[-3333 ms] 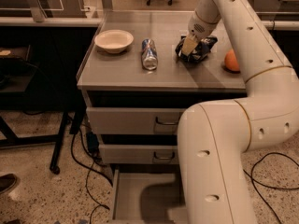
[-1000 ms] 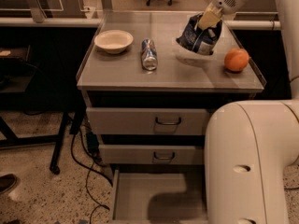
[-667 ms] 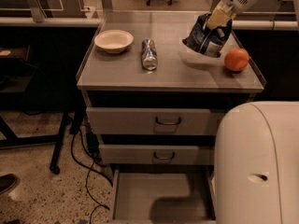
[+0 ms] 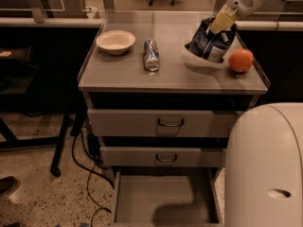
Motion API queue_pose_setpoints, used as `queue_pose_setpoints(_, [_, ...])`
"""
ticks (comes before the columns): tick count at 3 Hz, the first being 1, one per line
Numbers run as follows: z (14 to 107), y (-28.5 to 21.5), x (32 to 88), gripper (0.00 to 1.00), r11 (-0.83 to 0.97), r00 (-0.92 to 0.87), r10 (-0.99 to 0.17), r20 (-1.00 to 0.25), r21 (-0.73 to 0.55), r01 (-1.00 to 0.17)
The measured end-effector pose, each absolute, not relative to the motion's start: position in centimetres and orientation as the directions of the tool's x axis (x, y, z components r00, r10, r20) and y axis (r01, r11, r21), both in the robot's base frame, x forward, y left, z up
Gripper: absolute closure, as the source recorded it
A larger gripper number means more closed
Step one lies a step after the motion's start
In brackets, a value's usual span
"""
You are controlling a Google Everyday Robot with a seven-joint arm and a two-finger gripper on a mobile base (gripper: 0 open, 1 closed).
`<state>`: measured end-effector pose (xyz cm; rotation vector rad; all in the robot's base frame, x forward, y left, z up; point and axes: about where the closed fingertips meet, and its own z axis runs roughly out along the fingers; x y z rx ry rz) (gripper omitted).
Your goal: Place blue chip bag into bottom drawer
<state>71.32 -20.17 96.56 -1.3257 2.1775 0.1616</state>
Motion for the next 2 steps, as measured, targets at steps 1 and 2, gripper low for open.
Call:
queue_pose_setpoints(1, [97.9, -19.8, 69.8, 1.0, 0.487, -0.326, -0.782, -0.531, -0.193, -0.852])
queue_pose_setpoints(2, [99.2, -19.6, 66.4, 1.0, 0.488, -0.335, -0.774, -0.538, -0.168, -0.857])
